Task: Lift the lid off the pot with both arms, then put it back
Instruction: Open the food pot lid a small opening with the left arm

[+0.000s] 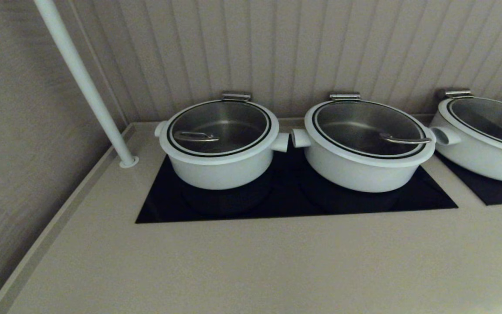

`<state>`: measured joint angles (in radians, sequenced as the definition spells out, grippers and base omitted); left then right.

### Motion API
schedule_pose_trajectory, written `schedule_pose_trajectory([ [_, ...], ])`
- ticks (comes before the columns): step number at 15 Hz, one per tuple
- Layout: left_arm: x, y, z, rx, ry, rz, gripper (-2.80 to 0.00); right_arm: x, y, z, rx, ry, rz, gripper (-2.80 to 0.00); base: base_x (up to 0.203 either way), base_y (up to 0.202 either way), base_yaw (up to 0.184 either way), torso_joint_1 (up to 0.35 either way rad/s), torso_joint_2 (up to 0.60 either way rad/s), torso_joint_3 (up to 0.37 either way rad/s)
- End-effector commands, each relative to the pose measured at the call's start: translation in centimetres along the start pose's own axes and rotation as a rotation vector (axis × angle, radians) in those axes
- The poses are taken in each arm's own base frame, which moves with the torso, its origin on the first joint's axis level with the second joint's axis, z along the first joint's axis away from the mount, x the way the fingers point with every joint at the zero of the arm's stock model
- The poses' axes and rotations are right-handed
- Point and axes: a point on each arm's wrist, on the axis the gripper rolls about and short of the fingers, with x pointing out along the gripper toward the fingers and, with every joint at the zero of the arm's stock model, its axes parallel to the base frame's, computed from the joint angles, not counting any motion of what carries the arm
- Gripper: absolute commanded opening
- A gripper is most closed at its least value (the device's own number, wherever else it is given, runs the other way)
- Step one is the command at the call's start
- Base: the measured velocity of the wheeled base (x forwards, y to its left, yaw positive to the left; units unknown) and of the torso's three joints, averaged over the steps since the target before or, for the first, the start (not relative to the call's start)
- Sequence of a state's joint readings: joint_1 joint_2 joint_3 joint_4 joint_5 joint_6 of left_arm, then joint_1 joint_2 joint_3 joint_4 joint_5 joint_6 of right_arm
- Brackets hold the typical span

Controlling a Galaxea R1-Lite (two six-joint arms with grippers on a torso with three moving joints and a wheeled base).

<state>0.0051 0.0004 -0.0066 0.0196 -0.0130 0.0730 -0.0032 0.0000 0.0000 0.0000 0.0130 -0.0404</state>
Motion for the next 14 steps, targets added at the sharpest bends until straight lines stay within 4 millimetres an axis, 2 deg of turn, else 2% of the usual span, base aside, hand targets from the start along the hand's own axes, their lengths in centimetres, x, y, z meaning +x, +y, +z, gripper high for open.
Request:
schedule_pose_trajectory([
  [1,0.0,0.0,0.2,0.016,-0.017,-0.01,-2.8,0.0,0.0,0.0,-0.001,0.001,0.001,-2.8,0.0,0.0,0.0,0.0,0.0,0.0],
  [4,-0.4,-0.1,1.6,0.027,-0.102,-0.094,-2.8,0.0,0.0,0.0,-0.001,0.0,0.001,-2.8,0.0,0.0,0.0,0.0,0.0,0.0],
  [10,-0.6,-0.2,3.4,0.035,-0.128,-0.188,-2.8,0.0,0.0,0.0,-0.001,0.001,0.001,-2.8,0.0,0.0,0.0,0.0,0.0,0.0],
  [14,0.0,-0.2,6.2,0.035,-0.11,-0.269,-2.8,0.0,0.0,0.0,-0.001,0.001,0.001,-2.8,0.0,0.0,0.0,0.0,0.0,0.0],
])
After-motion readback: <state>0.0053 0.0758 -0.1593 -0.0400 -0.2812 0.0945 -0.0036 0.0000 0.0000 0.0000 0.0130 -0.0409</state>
